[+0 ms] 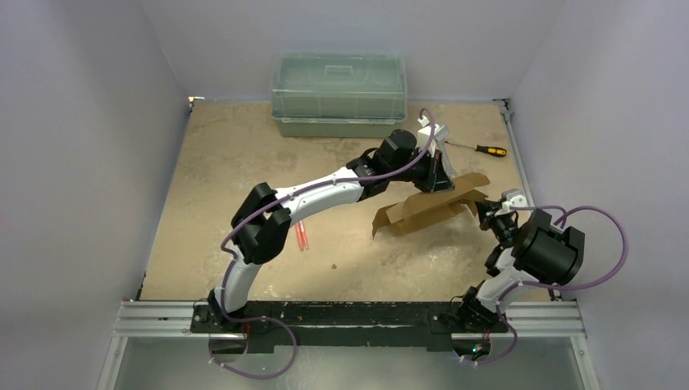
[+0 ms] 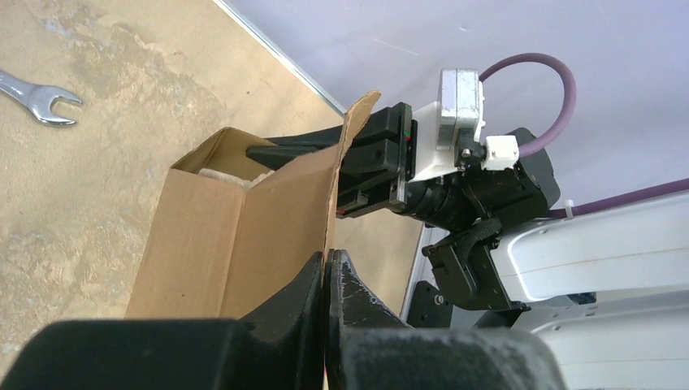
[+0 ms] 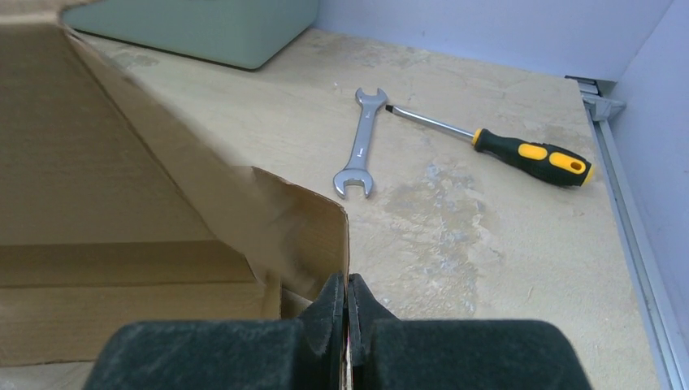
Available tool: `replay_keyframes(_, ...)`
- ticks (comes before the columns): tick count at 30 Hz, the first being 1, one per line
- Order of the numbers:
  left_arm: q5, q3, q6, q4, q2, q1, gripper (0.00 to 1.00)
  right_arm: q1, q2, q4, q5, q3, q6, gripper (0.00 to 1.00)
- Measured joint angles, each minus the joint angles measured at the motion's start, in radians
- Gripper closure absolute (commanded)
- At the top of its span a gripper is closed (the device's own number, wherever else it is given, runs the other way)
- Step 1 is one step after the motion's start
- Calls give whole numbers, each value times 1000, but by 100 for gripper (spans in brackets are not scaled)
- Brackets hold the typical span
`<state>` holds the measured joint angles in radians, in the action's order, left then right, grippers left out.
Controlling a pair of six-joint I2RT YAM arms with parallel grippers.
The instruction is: Fold the paper box
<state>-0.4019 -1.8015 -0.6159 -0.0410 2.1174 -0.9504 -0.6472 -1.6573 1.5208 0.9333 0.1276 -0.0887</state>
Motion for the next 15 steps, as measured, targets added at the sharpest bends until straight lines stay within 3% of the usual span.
replay_keyframes(15, 44, 100, -20, -115, -64, 0, 100, -2, -13, 0, 33, -1, -6, 100)
